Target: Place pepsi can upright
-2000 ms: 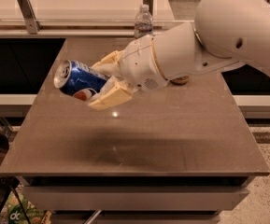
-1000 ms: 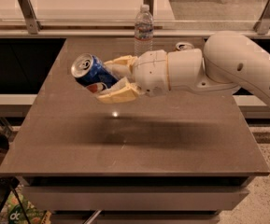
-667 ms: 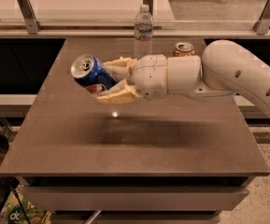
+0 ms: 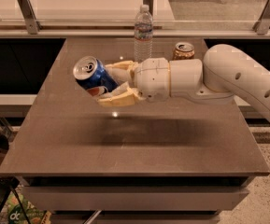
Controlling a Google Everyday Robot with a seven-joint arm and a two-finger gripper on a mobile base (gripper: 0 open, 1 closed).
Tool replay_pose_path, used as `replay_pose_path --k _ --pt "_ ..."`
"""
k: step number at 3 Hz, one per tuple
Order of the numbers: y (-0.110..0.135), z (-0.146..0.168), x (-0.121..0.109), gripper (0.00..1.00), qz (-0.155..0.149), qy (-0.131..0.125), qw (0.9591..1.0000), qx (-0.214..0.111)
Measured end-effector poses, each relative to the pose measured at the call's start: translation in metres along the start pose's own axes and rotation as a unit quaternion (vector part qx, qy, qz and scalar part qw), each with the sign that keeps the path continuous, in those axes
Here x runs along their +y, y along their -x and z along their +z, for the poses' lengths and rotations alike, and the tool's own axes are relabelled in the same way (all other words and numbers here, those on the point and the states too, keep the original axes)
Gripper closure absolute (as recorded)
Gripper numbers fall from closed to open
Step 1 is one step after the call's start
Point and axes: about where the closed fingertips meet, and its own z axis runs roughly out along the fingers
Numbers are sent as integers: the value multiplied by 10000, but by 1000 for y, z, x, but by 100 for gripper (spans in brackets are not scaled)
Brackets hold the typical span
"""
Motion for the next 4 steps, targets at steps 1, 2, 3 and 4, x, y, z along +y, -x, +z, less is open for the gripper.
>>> replay_pose_path --k 1,2,3,4 --pt "-1 -7 13 100 263 204 9992 -226" --pt "-1 -12 26 100 498 344 9979 -220" --pt "-3 -9 32 100 629 459 9968 -177" --pt "-5 0 37 100 793 661 9943 -261"
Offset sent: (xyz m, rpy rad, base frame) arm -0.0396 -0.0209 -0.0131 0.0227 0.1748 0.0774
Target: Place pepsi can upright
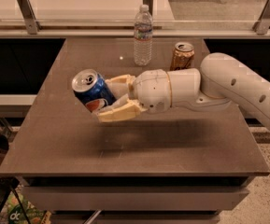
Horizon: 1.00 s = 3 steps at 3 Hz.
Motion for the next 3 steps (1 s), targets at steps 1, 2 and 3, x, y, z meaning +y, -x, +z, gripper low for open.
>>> replay_pose_path --k 1,2,3 --pt "-5 12 3 100 180 214 9995 -172" --pt "-11 22 5 100 356 377 9981 -328" --pt "-20 30 6 100 498 420 9972 -354"
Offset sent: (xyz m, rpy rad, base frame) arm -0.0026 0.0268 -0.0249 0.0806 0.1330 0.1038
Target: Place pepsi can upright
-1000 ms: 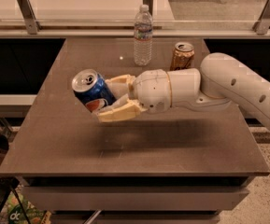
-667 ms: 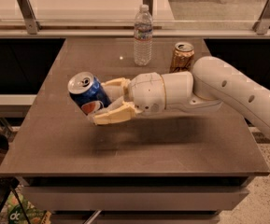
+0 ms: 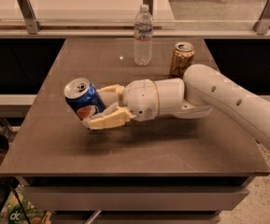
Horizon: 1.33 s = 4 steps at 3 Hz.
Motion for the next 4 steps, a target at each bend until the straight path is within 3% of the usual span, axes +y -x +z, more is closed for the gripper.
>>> replay_pose_path --k 4 --pt "-38 28 1 100 472 183 9984 -261"
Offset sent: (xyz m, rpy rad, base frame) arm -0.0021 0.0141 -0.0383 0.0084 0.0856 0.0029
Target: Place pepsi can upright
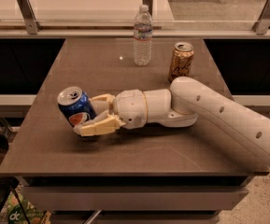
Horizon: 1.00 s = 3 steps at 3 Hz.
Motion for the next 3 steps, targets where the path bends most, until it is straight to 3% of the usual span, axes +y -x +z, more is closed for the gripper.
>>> replay_pose_path --k 1,3 --pt "-7 9 -4 84 76 64 9999 -83" --pt "-6 13 -2 38 63 107 9999 -76"
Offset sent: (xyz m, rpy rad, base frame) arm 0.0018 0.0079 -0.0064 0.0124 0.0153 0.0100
